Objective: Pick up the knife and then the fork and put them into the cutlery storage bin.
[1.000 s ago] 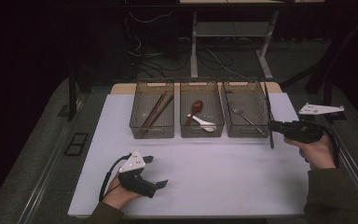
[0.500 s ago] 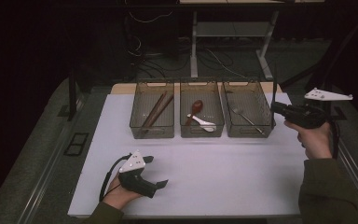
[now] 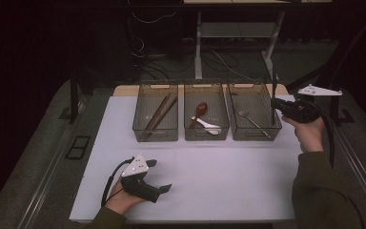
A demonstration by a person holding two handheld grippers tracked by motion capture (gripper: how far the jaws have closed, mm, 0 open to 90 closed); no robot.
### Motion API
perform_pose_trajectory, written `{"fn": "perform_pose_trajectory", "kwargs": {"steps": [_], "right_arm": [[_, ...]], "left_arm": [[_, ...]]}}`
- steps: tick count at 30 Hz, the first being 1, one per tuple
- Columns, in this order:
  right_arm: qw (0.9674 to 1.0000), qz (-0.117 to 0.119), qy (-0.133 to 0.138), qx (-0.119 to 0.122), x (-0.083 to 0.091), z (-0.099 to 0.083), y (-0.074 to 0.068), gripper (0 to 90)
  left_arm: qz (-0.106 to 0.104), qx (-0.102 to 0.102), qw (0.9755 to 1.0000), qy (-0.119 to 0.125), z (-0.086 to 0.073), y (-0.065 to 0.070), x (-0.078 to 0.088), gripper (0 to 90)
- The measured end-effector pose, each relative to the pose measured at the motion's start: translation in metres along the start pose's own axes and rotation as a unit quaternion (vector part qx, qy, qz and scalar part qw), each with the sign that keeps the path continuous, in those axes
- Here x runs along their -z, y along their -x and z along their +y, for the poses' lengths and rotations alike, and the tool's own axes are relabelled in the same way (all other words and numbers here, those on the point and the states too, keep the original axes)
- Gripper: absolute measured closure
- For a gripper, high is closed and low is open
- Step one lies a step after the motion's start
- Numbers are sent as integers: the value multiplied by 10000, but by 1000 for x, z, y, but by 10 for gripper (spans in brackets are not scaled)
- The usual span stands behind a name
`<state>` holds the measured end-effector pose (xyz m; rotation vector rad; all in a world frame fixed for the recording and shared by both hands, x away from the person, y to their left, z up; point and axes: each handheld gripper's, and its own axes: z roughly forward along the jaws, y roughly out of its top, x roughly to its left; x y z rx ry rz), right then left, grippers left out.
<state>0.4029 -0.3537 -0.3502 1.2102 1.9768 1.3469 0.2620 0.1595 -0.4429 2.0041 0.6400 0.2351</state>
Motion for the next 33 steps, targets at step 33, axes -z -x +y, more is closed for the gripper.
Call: {"fn": "perform_pose_trajectory", "kwargs": {"steps": [33], "right_arm": [[9925, -114, -1212, -95, -32, -33, 13, 796]], "left_arm": [[-18, 10, 10000, -11, 0, 1, 0, 0]]}}
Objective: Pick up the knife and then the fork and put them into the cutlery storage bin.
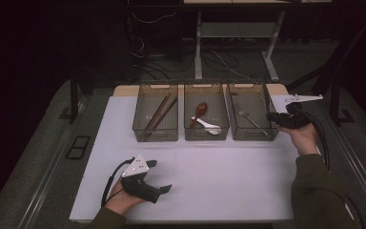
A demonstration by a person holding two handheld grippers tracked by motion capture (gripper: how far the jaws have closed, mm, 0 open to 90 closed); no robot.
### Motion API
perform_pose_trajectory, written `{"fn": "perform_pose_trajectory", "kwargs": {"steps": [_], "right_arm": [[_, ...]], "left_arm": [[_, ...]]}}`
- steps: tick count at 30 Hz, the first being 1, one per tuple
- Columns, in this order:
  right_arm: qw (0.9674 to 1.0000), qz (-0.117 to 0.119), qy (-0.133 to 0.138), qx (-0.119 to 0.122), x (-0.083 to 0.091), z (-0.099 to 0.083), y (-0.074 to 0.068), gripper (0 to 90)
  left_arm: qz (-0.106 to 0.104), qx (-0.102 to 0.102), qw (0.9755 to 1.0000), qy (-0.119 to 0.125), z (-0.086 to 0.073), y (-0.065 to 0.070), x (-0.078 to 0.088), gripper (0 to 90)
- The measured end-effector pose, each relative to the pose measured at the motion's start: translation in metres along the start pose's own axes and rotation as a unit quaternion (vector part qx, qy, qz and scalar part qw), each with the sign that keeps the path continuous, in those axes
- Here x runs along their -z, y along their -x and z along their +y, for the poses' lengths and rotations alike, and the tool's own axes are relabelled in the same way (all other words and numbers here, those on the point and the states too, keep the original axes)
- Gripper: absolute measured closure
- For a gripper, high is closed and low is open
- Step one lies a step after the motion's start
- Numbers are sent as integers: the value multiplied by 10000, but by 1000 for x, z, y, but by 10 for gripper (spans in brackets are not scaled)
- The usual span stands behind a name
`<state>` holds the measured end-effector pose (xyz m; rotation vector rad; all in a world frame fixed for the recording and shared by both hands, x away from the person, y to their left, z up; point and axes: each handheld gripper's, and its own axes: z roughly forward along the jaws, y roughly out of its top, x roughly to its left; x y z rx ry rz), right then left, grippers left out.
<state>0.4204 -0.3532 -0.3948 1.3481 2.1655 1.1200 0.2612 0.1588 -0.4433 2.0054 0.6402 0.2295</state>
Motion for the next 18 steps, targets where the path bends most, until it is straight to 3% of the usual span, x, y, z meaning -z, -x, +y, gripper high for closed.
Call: {"fn": "perform_pose_trajectory", "kwargs": {"steps": [12, 18], "right_arm": [[9999, 37, -151, 69, -6, 0, -2, 709], [9998, 140, -144, 46, -4, 0, -5, 590]], "left_arm": [[-12, -14, 10000, -9, 0, 0, 0, 0], [-13, 7, 10000, -5, 0, 0, -1, 0]]}}
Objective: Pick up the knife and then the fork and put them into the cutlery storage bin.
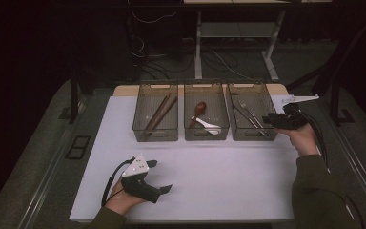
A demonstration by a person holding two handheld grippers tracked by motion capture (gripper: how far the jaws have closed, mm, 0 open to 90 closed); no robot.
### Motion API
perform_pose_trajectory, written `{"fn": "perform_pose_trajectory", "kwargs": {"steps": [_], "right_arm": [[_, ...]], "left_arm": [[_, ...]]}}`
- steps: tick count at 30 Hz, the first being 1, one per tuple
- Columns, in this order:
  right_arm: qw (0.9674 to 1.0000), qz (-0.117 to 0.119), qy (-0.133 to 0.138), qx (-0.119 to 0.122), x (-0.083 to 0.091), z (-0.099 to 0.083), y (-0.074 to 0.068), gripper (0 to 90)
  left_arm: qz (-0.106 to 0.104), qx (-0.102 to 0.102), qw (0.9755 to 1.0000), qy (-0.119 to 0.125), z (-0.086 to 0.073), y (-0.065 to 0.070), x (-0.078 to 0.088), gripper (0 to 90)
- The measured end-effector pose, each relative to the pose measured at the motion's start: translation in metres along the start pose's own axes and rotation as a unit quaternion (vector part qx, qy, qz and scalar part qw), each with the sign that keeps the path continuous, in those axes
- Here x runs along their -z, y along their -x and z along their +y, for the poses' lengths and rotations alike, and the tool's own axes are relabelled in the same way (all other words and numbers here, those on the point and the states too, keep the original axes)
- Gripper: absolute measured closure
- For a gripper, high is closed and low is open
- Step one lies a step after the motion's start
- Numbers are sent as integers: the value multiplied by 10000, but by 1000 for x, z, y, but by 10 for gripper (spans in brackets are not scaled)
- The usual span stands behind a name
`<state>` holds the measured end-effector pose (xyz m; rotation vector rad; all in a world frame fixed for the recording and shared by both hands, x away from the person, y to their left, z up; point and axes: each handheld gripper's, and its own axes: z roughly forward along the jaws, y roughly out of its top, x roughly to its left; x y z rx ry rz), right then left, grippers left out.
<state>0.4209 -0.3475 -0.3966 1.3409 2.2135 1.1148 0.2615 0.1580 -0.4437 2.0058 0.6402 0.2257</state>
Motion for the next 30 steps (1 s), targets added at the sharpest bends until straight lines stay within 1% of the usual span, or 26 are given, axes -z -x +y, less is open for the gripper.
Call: {"fn": "perform_pose_trajectory", "kwargs": {"steps": [2, 5, 10, 12, 17, 19, 21, 26, 30], "right_arm": [[10000, 71, -10, -46, 1, 0, -1, 559], [9999, 160, 30, -43, 5, 0, -4, 508], [9996, 214, 180, 8, 13, 1, -10, 433], [9995, 193, 266, 21, 16, 1, -13, 407], [9993, 78, 375, 28, 21, 2, -25, 325], [9991, 84, 396, 105, 23, 2, -30, 300], [9989, 140, 412, 178, 24, 2, -35, 282], [9977, 173, 524, 397, 29, -3, -49, 236], [9967, 310, 548, 519, 32, -9, -59, 200]], "left_arm": [[0, -20, 10000, -9, 0, 0, 0, 0], [-2, -7, 10000, 9, 1, -1, 0, 0], [10, -10, 10000, -31, 1, -1, -1, 0], [14, -19, 10000, -18, 1, -1, 0, 0], [10, -29, 10000, -14, 1, -1, 0, 0], [2, -18, 10000, -18, 1, -1, 0, 0], [-10, -13, 10000, -22, 1, -1, 1, 0], [-18, -18, 10000, -9, 1, -1, 2, 0], [-31, -19, 10000, 10, 1, 0, 1, 0]]}}
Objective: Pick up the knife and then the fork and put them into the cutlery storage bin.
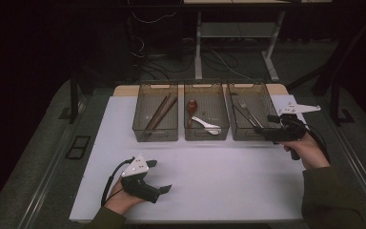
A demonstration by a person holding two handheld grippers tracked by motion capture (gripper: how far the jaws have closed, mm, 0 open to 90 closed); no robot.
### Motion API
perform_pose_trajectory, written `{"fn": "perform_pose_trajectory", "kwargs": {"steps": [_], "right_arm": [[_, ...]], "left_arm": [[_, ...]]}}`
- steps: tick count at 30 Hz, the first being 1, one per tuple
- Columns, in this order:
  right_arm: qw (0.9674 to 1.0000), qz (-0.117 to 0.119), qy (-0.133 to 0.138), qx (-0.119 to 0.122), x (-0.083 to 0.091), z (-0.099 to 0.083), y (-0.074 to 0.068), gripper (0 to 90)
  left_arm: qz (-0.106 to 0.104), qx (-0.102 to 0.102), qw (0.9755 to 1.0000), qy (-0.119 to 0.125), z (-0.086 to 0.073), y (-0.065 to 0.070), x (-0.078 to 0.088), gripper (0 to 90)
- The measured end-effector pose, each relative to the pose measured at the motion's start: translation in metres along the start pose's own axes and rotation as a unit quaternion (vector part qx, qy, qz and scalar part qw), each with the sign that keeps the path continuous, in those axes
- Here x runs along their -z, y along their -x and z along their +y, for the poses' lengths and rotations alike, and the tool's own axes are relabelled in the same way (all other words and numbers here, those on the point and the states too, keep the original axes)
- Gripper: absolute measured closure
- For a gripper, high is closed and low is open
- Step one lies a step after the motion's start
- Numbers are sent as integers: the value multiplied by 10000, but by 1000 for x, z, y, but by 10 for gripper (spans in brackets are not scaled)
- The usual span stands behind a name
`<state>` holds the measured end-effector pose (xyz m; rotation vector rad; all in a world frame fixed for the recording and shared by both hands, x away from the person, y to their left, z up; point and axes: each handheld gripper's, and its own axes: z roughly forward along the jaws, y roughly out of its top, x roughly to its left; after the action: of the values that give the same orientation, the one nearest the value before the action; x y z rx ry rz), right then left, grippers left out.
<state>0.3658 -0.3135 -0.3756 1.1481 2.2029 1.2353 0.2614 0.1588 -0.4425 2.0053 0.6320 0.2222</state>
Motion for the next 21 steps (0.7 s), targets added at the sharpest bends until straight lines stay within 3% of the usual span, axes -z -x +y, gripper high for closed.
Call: {"fn": "perform_pose_trajectory", "kwargs": {"steps": [6, 21], "right_arm": [[9999, 100, 44, 126, 4, -13, -13, 188], [9992, 315, 260, -2, 18, -54, -34, 177]], "left_arm": [[-29, -15, 10000, -20, 0, 1, -1, 0], [-66, -26, 10000, -17, 1, 2, -2, 0]]}}
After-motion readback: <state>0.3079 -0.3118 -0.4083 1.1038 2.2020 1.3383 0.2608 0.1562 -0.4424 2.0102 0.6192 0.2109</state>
